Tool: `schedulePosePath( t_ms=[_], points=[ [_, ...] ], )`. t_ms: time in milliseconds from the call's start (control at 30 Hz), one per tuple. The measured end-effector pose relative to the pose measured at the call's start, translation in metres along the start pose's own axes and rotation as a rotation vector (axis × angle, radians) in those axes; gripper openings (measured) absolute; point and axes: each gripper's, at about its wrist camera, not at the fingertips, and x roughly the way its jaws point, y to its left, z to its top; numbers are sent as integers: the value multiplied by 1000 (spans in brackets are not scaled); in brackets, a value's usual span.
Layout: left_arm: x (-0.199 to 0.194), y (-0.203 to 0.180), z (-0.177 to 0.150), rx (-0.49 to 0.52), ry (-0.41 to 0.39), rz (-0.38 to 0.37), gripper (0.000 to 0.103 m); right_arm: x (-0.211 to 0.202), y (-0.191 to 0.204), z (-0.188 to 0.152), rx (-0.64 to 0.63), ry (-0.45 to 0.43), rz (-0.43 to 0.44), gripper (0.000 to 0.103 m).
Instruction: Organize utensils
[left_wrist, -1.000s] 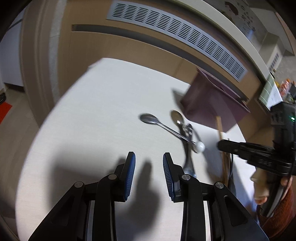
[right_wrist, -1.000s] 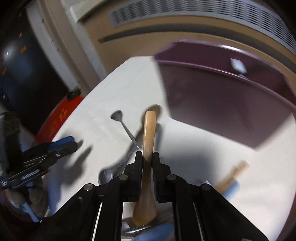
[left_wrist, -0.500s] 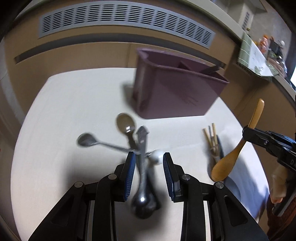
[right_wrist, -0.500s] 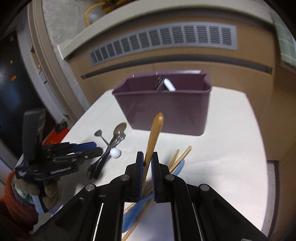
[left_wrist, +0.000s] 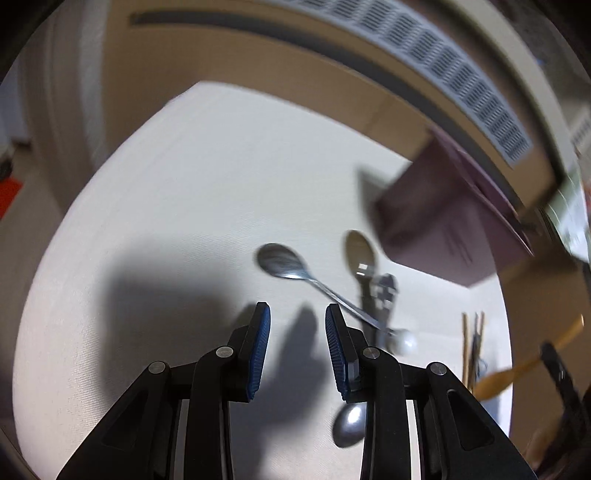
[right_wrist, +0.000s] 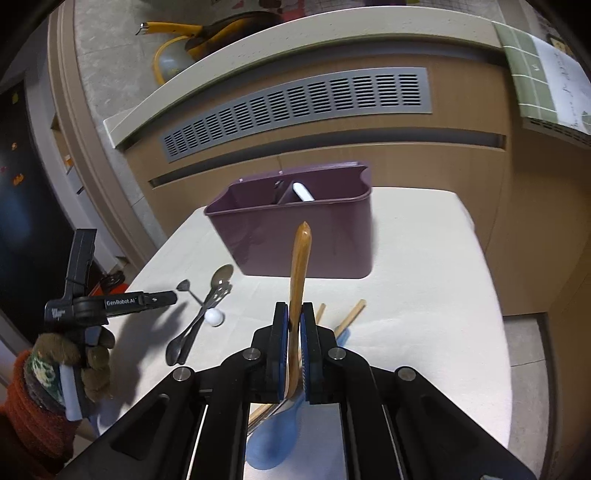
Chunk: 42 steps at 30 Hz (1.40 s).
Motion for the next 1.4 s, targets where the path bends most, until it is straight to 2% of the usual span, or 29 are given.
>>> schedulePosePath(
  t_ms=[100, 233, 300, 400, 500, 567, 800, 900, 1033, 1133, 1300, 1400],
  points=[
    [5, 5, 10, -59, -14, 1, 32, 0, 0, -1, 5, -2, -4, 5],
    [18, -1, 25, -63, -32, 47, 32, -2, 2, -2, 1, 1, -15, 5],
    [25, -15, 29, -5, -46, 79, 32, -3, 3, -2, -2, 1, -20, 5],
    [34, -41, 22, 139, -60, 106, 32, -3, 2, -2, -4, 0, -28, 6],
    [33, -59, 4, 311, -108, 128, 33, -5, 1, -3, -8, 0, -33, 6],
    [29, -62, -8, 388, -103, 84, 33, -8, 0, -2, -6, -6, -38, 6],
    [3, -50, -46, 495, -49, -26, 33, -25, 1, 4, -23, -68, -59, 5],
    [-10, -35, -56, 486, -15, -63, 33, -27, 3, 6, -31, -73, -64, 5],
    [-18, -22, -58, 413, -8, -51, 33, -25, 5, 5, -32, -67, -56, 5],
    [-24, -7, -48, 302, -30, -21, 33, -24, 6, 5, -31, -63, -46, 5],
    [-8, 13, -23, 113, -28, 5, 33, -22, 12, 6, -52, -67, -53, 5],
    [-1, 3, -18, 133, -32, 49, 33, -21, 15, 4, -68, -65, -64, 5]
  ],
)
